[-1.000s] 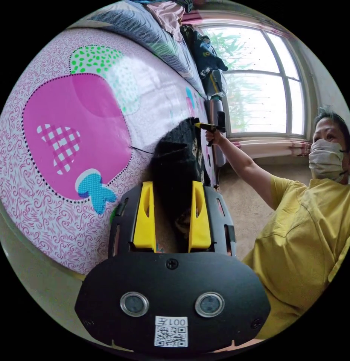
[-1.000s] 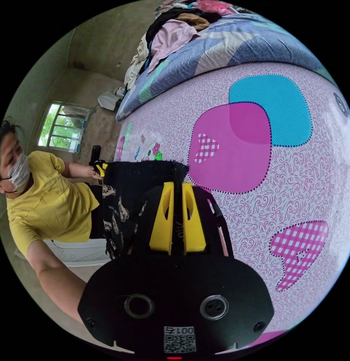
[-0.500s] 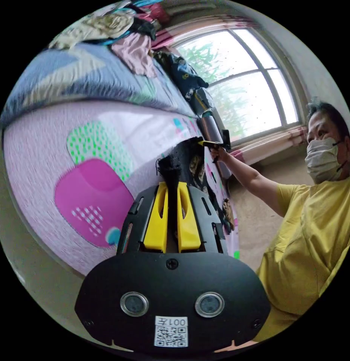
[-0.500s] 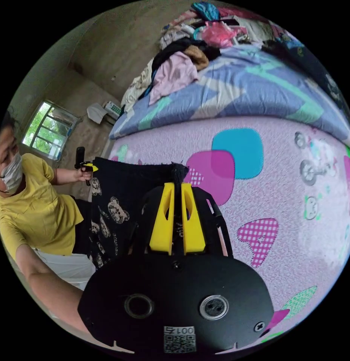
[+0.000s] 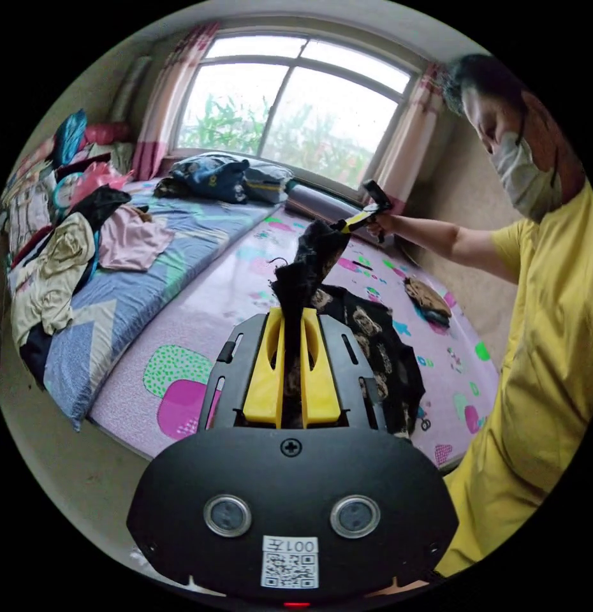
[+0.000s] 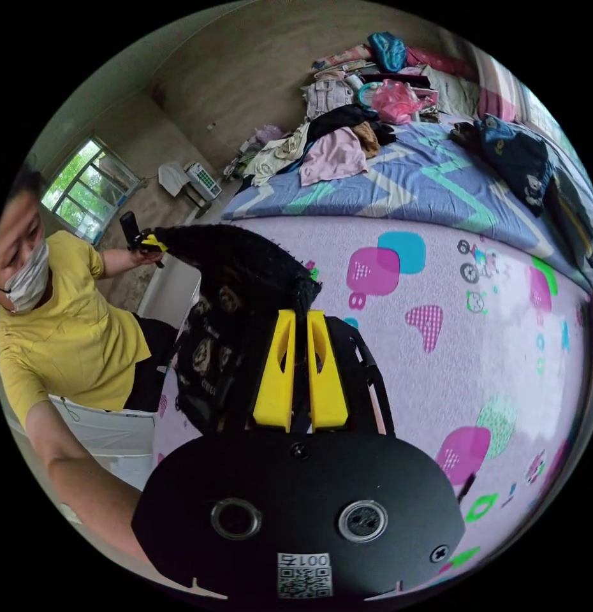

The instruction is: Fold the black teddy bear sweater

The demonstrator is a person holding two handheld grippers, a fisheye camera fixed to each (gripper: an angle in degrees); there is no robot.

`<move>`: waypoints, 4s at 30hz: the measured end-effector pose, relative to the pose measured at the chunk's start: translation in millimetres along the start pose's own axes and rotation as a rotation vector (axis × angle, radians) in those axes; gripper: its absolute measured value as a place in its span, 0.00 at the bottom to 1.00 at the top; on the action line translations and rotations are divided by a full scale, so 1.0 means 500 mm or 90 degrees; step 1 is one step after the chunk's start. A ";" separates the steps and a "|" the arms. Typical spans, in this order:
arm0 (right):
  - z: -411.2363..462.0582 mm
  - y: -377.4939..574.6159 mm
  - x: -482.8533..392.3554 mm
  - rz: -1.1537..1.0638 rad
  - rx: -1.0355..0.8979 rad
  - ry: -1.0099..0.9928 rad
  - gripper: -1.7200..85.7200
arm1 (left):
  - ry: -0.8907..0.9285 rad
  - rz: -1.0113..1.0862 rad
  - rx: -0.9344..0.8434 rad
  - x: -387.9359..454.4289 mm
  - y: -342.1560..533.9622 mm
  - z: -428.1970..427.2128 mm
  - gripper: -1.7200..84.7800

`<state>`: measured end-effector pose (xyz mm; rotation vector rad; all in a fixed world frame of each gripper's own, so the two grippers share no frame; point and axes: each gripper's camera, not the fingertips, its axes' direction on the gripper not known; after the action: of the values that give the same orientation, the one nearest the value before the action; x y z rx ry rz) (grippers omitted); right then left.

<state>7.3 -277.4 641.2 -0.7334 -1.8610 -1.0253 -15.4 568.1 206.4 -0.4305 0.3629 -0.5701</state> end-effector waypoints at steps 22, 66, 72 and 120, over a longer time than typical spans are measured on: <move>0.144 0.504 -0.079 0.121 0.045 -0.056 0.06 | 0.001 0.281 -0.288 0.540 0.271 0.253 0.02; 0.346 0.728 -0.032 0.309 0.062 0.026 0.02 | 0.344 0.355 -0.569 0.347 -0.086 0.371 0.00; 0.332 0.751 -0.095 0.276 0.214 0.073 0.02 | 0.359 0.334 -0.566 0.325 -0.103 0.289 0.00; 0.917 1.110 -0.430 0.819 0.563 -0.213 0.16 | 0.482 0.132 -0.581 -0.188 -0.401 0.307 0.10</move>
<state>360.6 374.1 518.1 -1.2497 -1.3745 0.7191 -108.8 515.4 453.6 -1.0344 1.4020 -0.3147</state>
